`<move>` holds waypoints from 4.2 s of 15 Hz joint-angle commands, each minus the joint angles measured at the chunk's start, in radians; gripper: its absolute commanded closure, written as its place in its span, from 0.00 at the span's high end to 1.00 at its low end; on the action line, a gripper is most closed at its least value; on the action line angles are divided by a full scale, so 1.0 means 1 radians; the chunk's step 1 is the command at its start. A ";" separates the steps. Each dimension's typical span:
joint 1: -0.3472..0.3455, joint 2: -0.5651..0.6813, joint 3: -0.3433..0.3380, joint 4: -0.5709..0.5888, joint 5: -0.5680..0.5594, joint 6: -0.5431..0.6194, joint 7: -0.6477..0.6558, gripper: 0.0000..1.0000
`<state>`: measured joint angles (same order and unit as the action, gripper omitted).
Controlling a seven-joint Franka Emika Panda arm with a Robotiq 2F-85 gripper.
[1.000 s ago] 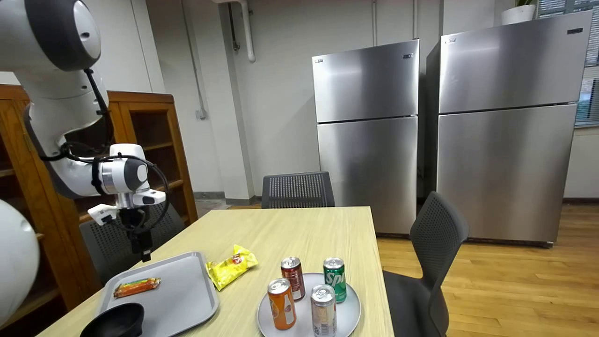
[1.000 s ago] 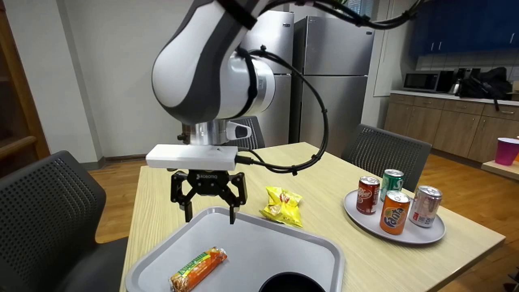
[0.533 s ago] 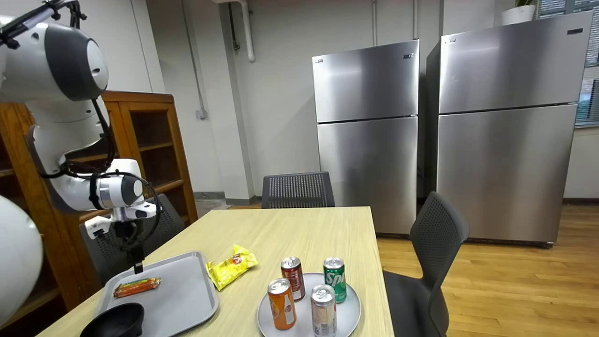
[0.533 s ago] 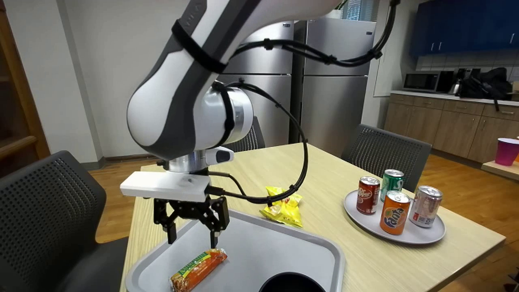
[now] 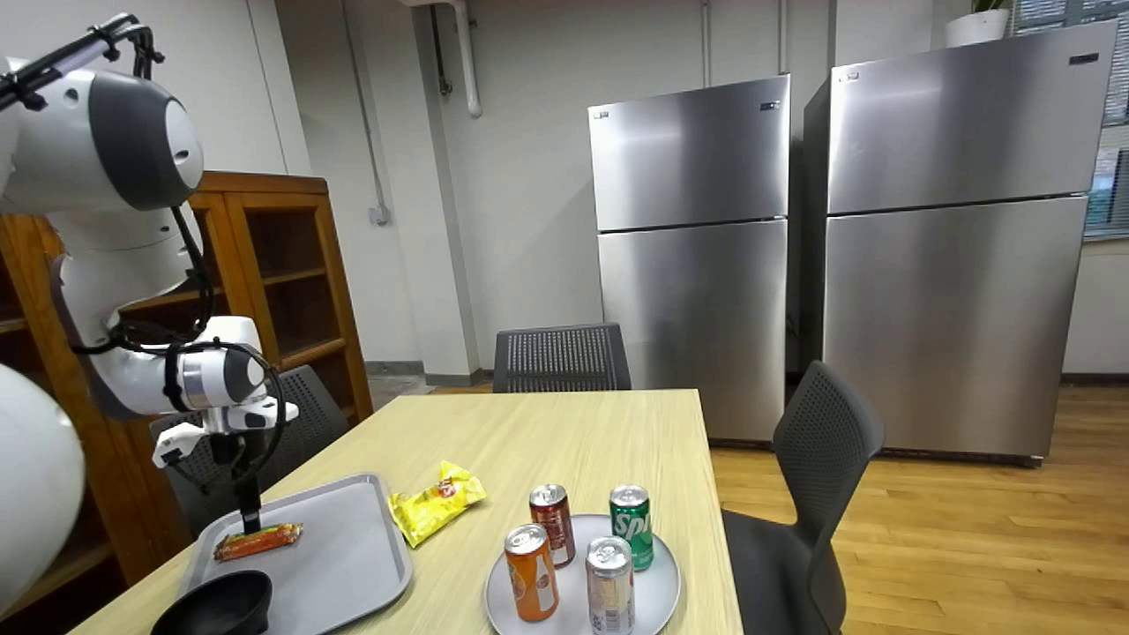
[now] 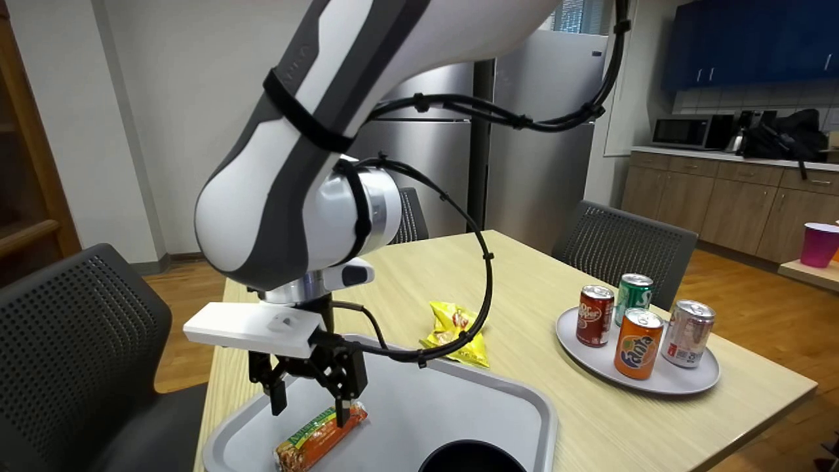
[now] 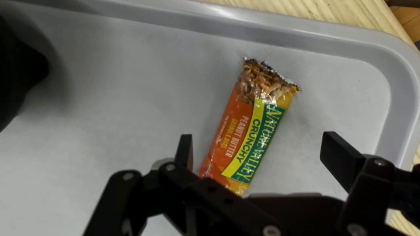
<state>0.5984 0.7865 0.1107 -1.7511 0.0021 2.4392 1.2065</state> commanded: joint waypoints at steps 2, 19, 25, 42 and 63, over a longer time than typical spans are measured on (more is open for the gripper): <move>0.011 0.030 -0.006 0.022 0.012 0.012 0.028 1.00; 0.023 0.044 -0.035 0.010 -0.009 0.045 0.019 0.21; 0.011 -0.003 -0.049 -0.004 -0.008 0.067 0.019 0.17; -0.099 0.003 -0.202 0.124 -0.074 0.033 0.039 0.17; -0.115 0.247 -0.248 0.441 -0.070 -0.048 0.164 0.75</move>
<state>0.4943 1.0157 -0.1472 -1.3725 -0.0480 2.4475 1.3379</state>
